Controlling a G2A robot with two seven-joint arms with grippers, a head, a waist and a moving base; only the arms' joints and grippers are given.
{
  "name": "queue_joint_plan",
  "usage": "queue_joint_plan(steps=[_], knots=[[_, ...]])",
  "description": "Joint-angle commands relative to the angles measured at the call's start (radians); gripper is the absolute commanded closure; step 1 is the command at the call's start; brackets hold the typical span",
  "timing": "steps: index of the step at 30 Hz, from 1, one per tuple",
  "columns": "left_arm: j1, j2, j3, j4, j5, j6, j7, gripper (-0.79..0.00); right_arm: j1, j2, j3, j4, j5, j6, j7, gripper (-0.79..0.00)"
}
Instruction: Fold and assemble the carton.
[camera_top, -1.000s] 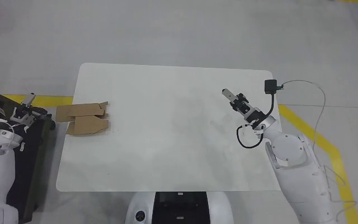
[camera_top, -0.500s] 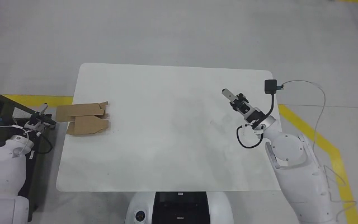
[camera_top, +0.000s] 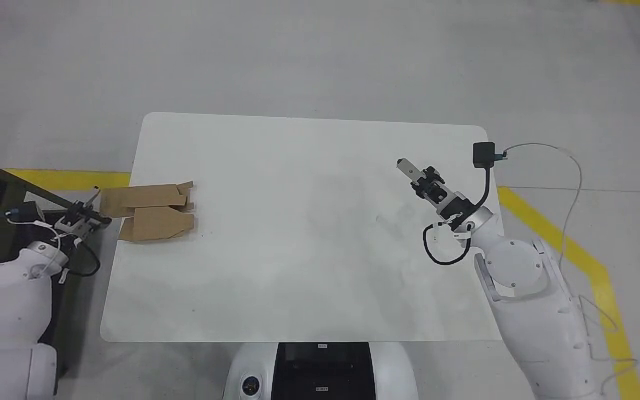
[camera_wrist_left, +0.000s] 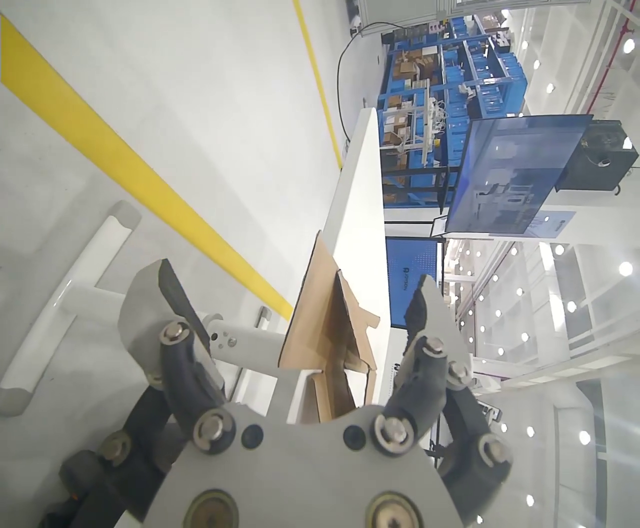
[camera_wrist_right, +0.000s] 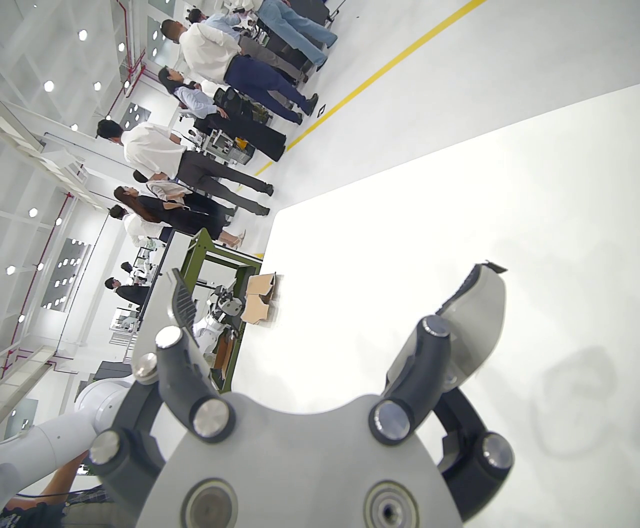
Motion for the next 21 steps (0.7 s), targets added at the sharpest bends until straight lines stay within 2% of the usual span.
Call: queue_joint_plan(steps=[1, 5, 10, 16, 18, 21], knots=[[-0.004, -0.002, 0.004, 0.001, 0.01, 0.0, -0.002, -0.385, 0.0, 0.0, 0.0, 0.0, 0.0, 0.0, 0.0, -0.785], [-0.011, -0.006, 0.011, 0.005, 0.03, 0.0, 0.002, -0.376, 0.0, 0.0, 0.0, 0.0, 0.0, 0.0, 0.0, -0.785], [-0.018, -0.009, 0.014, 0.009, 0.04, -0.001, -0.008, -0.265, 0.0, 0.0, 0.0, 0.0, 0.0, 0.0, 0.0, -0.785], [-0.024, -0.006, -0.006, 0.004, 0.003, -0.021, -0.064, -0.083, 0.0, 0.0, 0.0, 0.0, 0.0, 0.0, 0.0, -0.785], [-0.024, -0.005, -0.017, 0.001, -0.021, -0.027, -0.09, 0.0, 0.0, 0.0, 0.0, 0.0, 0.0, 0.0, 0.0, -0.785], [-0.022, 0.0, -0.04, -0.008, -0.07, -0.036, -0.142, 0.0, 0.0, 0.0, 0.0, 0.0, 0.0, 0.0, 0.0, -0.785]])
